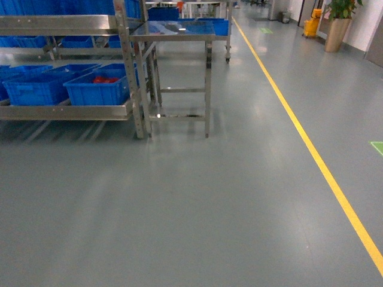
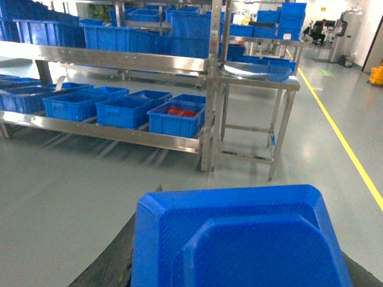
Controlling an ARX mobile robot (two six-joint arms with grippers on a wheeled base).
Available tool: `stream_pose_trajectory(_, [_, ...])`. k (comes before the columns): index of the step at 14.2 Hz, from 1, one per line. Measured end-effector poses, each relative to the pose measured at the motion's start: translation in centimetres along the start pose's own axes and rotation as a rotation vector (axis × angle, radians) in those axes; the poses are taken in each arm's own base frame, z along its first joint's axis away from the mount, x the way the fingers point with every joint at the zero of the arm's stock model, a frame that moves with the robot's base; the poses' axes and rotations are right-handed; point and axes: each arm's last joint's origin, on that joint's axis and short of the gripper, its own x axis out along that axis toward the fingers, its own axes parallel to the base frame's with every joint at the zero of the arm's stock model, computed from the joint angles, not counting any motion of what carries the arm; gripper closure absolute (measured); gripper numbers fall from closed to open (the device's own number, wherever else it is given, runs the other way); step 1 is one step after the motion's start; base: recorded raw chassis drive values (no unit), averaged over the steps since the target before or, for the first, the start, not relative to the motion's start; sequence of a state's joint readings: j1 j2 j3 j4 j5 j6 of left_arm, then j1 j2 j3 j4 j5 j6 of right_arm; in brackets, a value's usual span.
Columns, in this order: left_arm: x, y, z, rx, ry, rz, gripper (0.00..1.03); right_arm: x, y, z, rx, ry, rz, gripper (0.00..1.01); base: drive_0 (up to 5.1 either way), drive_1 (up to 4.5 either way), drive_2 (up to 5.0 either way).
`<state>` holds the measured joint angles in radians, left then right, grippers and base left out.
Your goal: Pick blue part to blue bin on bottom shelf
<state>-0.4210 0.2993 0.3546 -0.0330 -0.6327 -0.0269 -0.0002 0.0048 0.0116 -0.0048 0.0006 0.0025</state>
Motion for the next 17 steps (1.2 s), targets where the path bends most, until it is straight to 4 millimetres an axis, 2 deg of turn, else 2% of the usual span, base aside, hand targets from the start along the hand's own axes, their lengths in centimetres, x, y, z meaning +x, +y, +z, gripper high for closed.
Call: stream_pose_trajectory(17, [-0.01, 0.00, 0.01, -0.001, -0.001, -0.001, 0.59, 0.00, 0.00, -0.04, 0.000, 0.004, 0.000, 0.03, -0.1, 4.09, -4.2])
